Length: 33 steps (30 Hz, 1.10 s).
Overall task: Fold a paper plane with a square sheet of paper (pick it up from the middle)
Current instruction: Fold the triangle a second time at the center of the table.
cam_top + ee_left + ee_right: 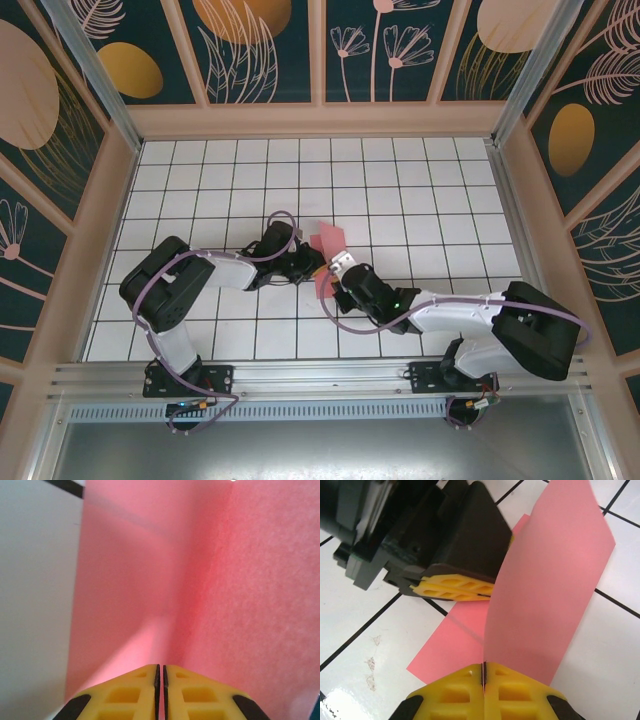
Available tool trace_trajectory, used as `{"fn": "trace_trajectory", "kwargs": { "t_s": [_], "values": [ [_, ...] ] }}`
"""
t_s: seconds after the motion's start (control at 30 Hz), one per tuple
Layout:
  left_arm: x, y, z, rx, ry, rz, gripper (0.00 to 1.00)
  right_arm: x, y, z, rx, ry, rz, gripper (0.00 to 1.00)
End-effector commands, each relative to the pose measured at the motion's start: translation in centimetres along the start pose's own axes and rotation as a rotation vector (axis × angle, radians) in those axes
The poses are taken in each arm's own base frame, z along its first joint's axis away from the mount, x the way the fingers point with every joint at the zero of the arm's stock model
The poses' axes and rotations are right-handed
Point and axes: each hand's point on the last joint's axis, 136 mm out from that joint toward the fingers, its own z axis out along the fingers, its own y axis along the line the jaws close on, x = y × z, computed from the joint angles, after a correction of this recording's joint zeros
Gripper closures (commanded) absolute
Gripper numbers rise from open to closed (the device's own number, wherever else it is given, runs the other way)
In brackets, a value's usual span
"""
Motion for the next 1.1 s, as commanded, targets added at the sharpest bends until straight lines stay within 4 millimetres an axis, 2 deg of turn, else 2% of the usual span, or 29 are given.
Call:
{"fn": "trace_trajectory", "kwargs": {
  "t_s": [0.0,0.17,0.43,0.53,0.63,0.73,0.83,0.9,0.97,1.07],
  "values": [
    [-0.6,-0.4,-1.1,-0.03,-0.049,0.033,0.87,-1.2,-0.1,-0.2,-0.041,-0.029,0.112,1.0],
    [-1.3,-0.1,-2.7,-0.079,-0.125,0.048,0.86,-2.5,0.3,-0.2,-0.165,-0.047,0.3,1.0],
    [-1.1,0.4,-4.1,-0.089,-0.154,0.048,0.86,-5.4,0.6,-0.5,-0.297,-0.102,0.536,1.0],
    [-1.3,0.6,-5.0,-0.101,-0.183,0.05,0.86,-5.1,-0.1,0.1,-0.257,-0.07,0.614,1.0],
    [-1.5,0.7,-6.2,-0.115,-0.228,0.052,0.86,-5.7,-0.3,0.1,-0.241,-0.061,0.672,1.0],
    [-1.9,0.4,-7.9,-0.126,-0.283,0.06,0.86,-8.2,-1.0,-0.8,-0.21,-0.094,0.686,1.0],
    [-2.4,0.0,-9.9,-0.137,-0.35,0.076,0.86,-10.6,-2.8,-1.8,-0.1,-0.124,0.688,1.0],
    [-2.8,-0.2,-11.2,-0.144,-0.4,0.087,0.85,-11.5,-4.4,-2.5,0.006,-0.128,0.69,1.0],
    [-3.1,-0.5,-12.5,-0.146,-0.442,0.094,0.85,-12.2,-5.2,-2.9,0.059,-0.126,0.68,1.0],
    [-3.3,-1.1,-14.0,-0.133,-0.491,0.108,0.84,-12.3,-5.4,-2.9,0.133,-0.114,0.685,1.0]
  ]
}}
